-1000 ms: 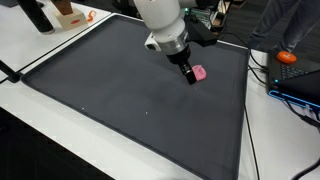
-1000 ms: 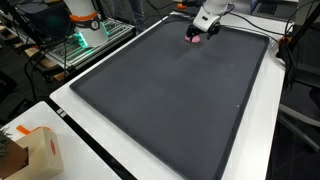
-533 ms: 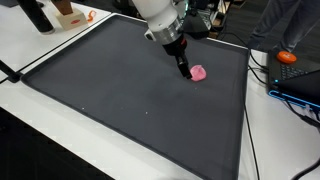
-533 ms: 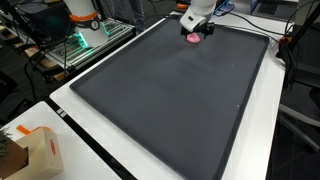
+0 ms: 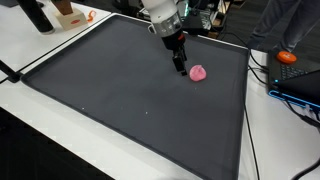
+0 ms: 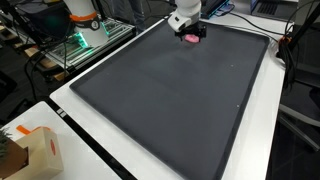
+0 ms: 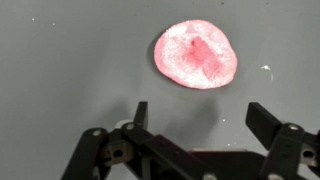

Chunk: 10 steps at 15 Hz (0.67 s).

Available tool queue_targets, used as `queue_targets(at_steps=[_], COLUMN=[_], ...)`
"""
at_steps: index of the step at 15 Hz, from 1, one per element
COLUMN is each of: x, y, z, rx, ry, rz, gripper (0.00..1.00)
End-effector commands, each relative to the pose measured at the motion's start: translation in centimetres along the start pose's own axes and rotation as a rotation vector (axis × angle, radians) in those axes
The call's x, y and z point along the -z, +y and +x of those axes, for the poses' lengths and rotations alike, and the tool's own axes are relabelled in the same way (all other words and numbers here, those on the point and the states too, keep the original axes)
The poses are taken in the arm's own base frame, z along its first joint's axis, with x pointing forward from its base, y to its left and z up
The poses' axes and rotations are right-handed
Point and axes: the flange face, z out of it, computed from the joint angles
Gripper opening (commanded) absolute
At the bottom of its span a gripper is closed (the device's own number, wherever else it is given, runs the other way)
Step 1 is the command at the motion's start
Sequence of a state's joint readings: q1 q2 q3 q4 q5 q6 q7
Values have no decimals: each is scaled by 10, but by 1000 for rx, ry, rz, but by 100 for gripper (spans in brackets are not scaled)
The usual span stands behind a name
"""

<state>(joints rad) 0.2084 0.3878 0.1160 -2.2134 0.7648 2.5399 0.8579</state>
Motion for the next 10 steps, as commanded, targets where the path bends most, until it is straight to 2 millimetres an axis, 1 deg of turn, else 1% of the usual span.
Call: queue_targets(at_steps=[1,7,10], x=[5,5,4], y=[27,44,54], z=[-5,-10,-9], rx=[-56,-134,-170], ry=[10,-21,-48], rz=[43,86,111], gripper=[100,100,100])
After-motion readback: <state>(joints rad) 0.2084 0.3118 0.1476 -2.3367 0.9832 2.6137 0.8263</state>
